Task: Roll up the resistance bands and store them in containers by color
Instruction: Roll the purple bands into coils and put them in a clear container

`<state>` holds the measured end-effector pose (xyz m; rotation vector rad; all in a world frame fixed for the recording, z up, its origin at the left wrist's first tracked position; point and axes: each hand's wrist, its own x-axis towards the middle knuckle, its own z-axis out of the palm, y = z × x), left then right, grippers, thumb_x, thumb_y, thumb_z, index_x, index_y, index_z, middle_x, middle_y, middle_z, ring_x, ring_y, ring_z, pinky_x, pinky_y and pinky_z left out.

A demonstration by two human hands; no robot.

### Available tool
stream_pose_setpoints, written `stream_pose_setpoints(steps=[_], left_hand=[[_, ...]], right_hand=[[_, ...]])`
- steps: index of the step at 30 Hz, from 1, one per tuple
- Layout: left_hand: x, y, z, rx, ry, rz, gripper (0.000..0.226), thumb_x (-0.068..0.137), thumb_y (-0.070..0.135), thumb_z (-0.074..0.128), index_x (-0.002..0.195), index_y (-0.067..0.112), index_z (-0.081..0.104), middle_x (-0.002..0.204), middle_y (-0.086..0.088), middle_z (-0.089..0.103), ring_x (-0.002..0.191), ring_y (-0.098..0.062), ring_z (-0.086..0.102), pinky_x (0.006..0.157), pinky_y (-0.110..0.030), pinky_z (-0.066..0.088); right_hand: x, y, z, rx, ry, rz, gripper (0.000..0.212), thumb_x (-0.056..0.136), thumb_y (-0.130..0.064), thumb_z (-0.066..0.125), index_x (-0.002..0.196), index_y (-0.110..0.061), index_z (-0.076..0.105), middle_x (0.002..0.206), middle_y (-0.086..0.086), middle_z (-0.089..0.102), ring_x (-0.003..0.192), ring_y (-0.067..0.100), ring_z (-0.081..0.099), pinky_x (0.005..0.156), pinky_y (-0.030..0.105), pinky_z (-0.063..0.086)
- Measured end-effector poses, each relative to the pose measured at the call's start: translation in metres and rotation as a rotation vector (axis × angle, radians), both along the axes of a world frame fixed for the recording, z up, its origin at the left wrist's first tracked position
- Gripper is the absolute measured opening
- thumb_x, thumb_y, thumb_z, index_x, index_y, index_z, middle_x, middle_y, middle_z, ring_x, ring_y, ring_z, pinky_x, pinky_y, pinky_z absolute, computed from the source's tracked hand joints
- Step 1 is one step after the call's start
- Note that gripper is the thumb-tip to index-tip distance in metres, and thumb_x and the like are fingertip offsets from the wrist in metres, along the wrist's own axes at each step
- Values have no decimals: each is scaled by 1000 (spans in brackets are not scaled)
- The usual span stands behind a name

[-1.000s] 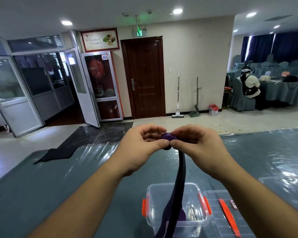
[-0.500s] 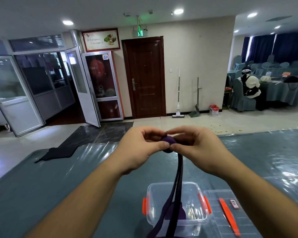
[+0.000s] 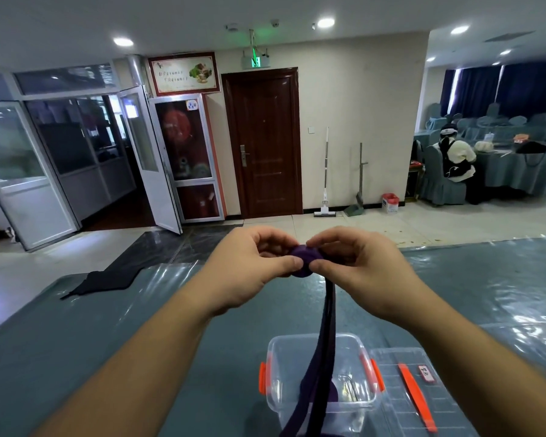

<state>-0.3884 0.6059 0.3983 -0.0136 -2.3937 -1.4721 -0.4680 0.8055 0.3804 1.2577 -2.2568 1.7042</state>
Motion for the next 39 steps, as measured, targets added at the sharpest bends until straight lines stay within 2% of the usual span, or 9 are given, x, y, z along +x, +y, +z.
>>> stream_pose_setpoints(steps=[7,9,13,17,19,24,26,31,39], left_hand=[[-6,20,-20,507,106,7,21,88,-3,76,106,8,73,100,-16,78,89,-22,78,76,-25,62],[-6,18,-21,437,88,2,22,89,0,77,106,13,73,100,-13,78,90,-22,79,76,-27,63],[-3,5,-4,-60,31,-19,25,85,15,85,107,25,78,99,6,80,94,-10,76,86,-26,61],[0,4,5,-106,20,-53,32,83,11,85,110,27,75,99,8,79,93,-7,76,87,-21,60],[0,7,3,-66,76,-26,33,85,9,83,111,28,75,100,9,79,92,-8,76,84,-19,60],[-5,20,-12,349,117,-6,35,88,-1,78,116,19,73,101,-4,78,94,-21,78,83,-35,64],[-6,22,-14,370,93,-27,35,89,-2,76,117,19,73,104,-8,76,93,-22,78,80,-33,63],[-2,14,1,75,57,-62,26,87,4,80,112,13,76,101,-2,80,94,-15,77,79,-24,61],[-1,18,-3,548,83,-55,29,86,-3,76,111,13,73,103,-10,79,96,-24,78,78,-34,64]], right_hand=[[4,-9,-10,-330,-193,4,31,88,1,76,111,-20,75,104,0,81,102,16,77,96,34,61],[3,-6,-7,-222,-159,-11,29,88,-1,76,109,-20,74,100,-4,82,98,13,77,93,32,61],[0,4,3,33,-56,-8,31,89,-6,78,104,-31,69,94,-15,80,90,5,77,87,29,63],[1,3,1,32,-49,-30,28,87,-12,81,100,-29,63,91,-11,81,86,9,78,82,35,64],[2,3,-4,-74,-83,-50,24,85,-12,83,99,-26,69,92,-6,81,88,12,78,85,35,64],[5,-1,-12,-347,-231,39,35,87,3,75,112,-21,76,105,-4,81,102,13,77,94,25,59],[3,0,-9,-281,-207,12,34,89,2,74,113,-21,76,105,-5,81,102,12,77,96,28,59],[1,8,4,11,-97,4,29,89,-8,78,110,-26,67,94,-10,81,90,9,78,87,32,63],[5,3,-1,-280,-137,43,34,88,-3,76,115,-24,75,107,-6,81,104,12,76,94,27,59]])
